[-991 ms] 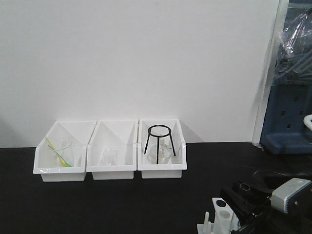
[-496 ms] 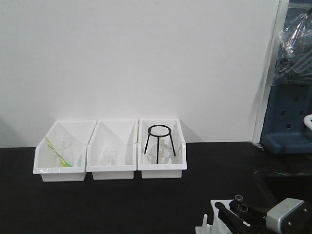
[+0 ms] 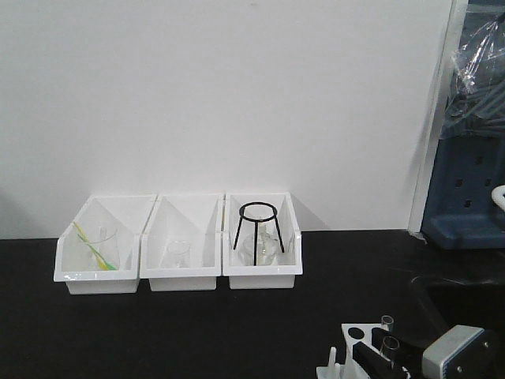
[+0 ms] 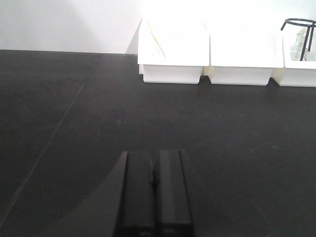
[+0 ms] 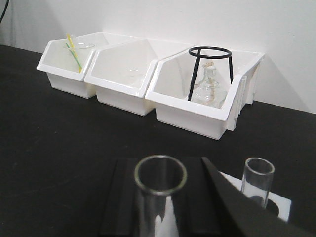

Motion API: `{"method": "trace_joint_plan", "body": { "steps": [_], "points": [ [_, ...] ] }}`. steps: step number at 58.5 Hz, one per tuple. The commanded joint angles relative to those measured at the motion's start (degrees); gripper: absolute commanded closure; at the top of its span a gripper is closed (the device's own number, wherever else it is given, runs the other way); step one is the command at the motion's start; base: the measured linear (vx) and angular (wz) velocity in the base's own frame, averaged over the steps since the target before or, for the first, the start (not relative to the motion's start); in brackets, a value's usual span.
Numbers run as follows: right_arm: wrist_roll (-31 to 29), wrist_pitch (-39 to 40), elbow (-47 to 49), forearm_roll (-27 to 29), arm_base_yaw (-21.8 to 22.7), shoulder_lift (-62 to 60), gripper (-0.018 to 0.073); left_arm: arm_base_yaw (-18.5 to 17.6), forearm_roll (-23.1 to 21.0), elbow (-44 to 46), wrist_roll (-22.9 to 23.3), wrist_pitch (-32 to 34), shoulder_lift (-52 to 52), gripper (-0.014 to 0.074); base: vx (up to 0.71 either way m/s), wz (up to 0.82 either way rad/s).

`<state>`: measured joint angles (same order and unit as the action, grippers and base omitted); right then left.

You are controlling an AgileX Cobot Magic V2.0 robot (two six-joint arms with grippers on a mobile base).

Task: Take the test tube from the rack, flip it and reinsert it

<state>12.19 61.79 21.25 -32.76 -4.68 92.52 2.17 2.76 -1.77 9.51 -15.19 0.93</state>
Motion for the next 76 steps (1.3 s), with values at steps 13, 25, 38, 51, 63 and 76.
{"method": "trace_joint_plan", "body": {
  "steps": [13, 25, 38, 51, 63, 76],
  "points": [
    [-0.7, 3.5, 0.9, 0.6, 0.1, -1.5, 0.0349, -0.2, -0.3, -0.1, 0.0, 4.9, 0.6, 0.0603, 0.00, 0.00],
    [-0.7, 3.5, 0.9, 0.7, 0.1, -1.5, 0.0165, -0.2, -0.3, -0.1, 0.0, 4.9, 0.6, 0.0603, 0.00, 0.00],
    [-0.7, 5.9, 0.9, 0.9, 0.1, -2.5, 0.0126, -0.2, -0.3, -0.1, 0.0, 4.9, 0.6, 0.0603, 0.00, 0.00],
    [2.3, 2.5, 2.0, 0.9, 0.1, -13.2, 0.0127, -0.2, -0.3, -0.1, 0.0, 4.9, 0.6, 0.0603, 0.00, 0.00],
    [17.8, -20.5, 9.7, -2.2, 0.1, -28.0, 0.0155, -0.2, -0.3, -0.1, 0.0, 4.9, 0.6, 0.0603, 0.00, 0.00],
    [28.2, -44.2, 14.0, -15.0, 0.1, -39.0, 0.0558, -0.2, -0.3, -0.1, 0.0, 4.9, 0.6, 0.0603, 0.00, 0.00]
  ]
}}
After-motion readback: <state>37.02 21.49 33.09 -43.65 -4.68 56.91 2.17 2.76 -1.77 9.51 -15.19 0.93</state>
